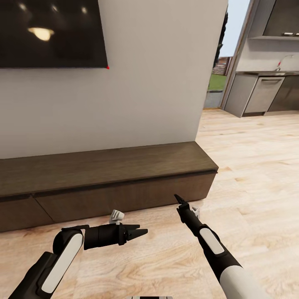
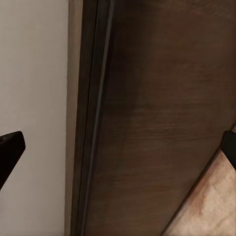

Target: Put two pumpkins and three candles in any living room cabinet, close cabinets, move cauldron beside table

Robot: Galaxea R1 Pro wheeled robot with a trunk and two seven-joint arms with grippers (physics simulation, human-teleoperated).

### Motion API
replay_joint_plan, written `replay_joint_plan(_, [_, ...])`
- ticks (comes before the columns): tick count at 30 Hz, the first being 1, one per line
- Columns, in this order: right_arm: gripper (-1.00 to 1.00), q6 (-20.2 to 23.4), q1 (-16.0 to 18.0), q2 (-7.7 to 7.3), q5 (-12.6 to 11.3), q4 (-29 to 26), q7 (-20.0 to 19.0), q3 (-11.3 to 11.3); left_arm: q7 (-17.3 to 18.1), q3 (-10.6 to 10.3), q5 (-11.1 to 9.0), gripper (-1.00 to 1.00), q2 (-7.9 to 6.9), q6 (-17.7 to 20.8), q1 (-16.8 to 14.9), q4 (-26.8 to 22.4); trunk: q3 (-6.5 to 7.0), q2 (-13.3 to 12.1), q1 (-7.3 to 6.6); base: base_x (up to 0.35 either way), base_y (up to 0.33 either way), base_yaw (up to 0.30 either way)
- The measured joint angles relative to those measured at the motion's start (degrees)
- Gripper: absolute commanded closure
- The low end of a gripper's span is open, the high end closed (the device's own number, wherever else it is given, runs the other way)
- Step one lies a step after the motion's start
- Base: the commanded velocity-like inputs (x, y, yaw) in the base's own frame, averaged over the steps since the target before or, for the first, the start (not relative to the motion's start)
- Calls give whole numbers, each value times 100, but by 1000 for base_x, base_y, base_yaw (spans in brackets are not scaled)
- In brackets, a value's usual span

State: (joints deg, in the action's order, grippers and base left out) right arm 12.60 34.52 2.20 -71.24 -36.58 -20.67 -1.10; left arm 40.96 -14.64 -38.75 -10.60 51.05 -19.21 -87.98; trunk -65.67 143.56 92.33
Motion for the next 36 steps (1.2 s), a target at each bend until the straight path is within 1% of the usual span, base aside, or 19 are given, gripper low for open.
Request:
replay_joint_plan(8, [-100, 0, 0, 0, -1, 2, 6, 8, 3, 0, -8, -100, 0, 0, 0, 1, 0, 0, 0, 0, -23, 0])
replay_joint_plan(20, [-100, 1, 0, -6, 3, 1, 5, 13, -3, 1, -6, -100, 0, -1, 0, 3, 0, 0, 0, 0, -229, 23])
replay_joint_plan(26, [-100, 0, 1, -7, 1, 3, 2, 9, -7, 2, -5, -100, -1, 0, 2, 0, 0, 0, 0, 0, -112, 201])
replay_joint_plan(36, [-100, 0, 1, -8, 5, -9, 1, 9, -5, 1, -6, -100, -1, -11, 1, 0, 0, 0, 0, 0, -18, 274])
